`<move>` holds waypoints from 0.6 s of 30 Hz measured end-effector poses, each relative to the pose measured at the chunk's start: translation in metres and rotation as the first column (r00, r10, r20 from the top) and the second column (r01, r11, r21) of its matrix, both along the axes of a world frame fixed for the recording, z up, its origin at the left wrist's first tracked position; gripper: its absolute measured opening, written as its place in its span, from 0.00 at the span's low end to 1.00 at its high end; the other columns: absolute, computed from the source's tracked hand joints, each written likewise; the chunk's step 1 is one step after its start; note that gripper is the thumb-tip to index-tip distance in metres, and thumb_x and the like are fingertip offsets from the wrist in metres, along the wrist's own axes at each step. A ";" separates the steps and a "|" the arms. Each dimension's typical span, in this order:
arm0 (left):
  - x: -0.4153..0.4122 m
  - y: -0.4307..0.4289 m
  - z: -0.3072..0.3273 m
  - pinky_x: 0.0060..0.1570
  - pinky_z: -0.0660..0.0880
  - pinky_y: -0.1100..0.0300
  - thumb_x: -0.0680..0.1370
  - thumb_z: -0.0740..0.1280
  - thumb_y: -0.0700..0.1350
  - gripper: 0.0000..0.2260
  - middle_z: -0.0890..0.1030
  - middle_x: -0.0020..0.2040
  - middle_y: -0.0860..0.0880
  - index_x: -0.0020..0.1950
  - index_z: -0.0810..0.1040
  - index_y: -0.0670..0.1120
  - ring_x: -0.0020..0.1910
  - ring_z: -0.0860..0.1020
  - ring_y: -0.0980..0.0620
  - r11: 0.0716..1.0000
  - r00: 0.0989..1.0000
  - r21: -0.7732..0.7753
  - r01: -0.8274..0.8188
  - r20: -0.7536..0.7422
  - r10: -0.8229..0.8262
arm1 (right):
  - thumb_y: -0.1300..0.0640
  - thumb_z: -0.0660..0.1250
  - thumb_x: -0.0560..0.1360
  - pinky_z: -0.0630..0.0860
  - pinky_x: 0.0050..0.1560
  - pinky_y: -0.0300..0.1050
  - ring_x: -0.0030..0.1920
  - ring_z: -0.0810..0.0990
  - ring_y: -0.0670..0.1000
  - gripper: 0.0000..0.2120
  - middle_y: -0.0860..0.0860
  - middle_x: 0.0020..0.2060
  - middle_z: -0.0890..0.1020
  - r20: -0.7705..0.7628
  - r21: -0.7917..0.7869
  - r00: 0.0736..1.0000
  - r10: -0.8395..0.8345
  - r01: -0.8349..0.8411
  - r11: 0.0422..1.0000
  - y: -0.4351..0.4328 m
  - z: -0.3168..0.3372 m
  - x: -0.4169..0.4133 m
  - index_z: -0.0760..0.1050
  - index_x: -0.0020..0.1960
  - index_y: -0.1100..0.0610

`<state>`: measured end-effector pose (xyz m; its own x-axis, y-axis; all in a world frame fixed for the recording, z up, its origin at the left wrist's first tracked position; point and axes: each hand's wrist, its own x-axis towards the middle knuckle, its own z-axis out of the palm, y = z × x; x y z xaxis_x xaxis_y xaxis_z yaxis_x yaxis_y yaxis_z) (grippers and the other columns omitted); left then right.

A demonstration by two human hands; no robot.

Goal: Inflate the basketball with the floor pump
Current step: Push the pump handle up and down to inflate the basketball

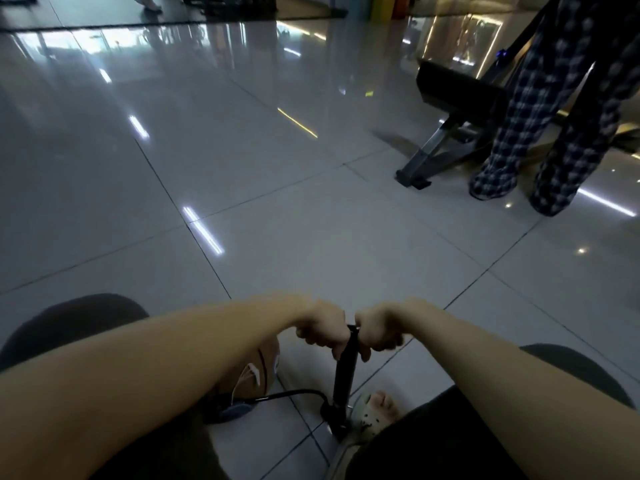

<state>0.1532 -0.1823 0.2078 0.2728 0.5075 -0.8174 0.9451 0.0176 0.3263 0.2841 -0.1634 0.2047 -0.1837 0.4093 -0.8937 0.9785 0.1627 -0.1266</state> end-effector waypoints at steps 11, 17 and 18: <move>-0.021 0.057 0.101 0.31 0.51 0.57 0.76 0.70 0.40 0.17 0.61 0.29 0.50 0.32 0.67 0.49 0.27 0.56 0.51 0.999 0.997 -0.033 -0.028 0.069 0.030 | 0.65 0.69 0.74 0.53 0.30 0.43 0.26 0.57 0.49 0.08 0.50 0.27 0.63 -0.147 0.042 0.986 -0.076 0.083 0.996 0.048 0.114 -0.002 0.71 0.40 0.57; -0.005 0.042 0.008 0.28 0.57 0.59 0.73 0.71 0.39 0.13 0.66 0.28 0.48 0.33 0.70 0.45 0.24 0.60 0.49 0.999 0.998 -0.022 -0.030 0.061 0.031 | 0.66 0.69 0.72 0.58 0.28 0.42 0.25 0.61 0.51 0.06 0.52 0.25 0.66 -0.119 0.034 0.990 -0.081 0.086 0.996 0.037 0.009 0.006 0.73 0.40 0.61; -0.003 0.037 -0.004 0.28 0.59 0.59 0.73 0.71 0.39 0.12 0.67 0.28 0.48 0.33 0.71 0.45 0.24 0.61 0.49 1.000 0.998 -0.009 -0.024 0.056 0.025 | 0.66 0.69 0.72 0.58 0.27 0.41 0.24 0.61 0.51 0.06 0.52 0.24 0.66 -0.119 0.023 0.990 -0.080 0.083 0.996 0.034 -0.004 0.008 0.73 0.39 0.61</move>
<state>0.1499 -0.1451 0.2041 0.3055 0.5077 -0.8056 0.9247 0.0435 0.3781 0.2916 -0.1294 0.2007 -0.2524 0.4513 -0.8560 0.9671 0.0879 -0.2388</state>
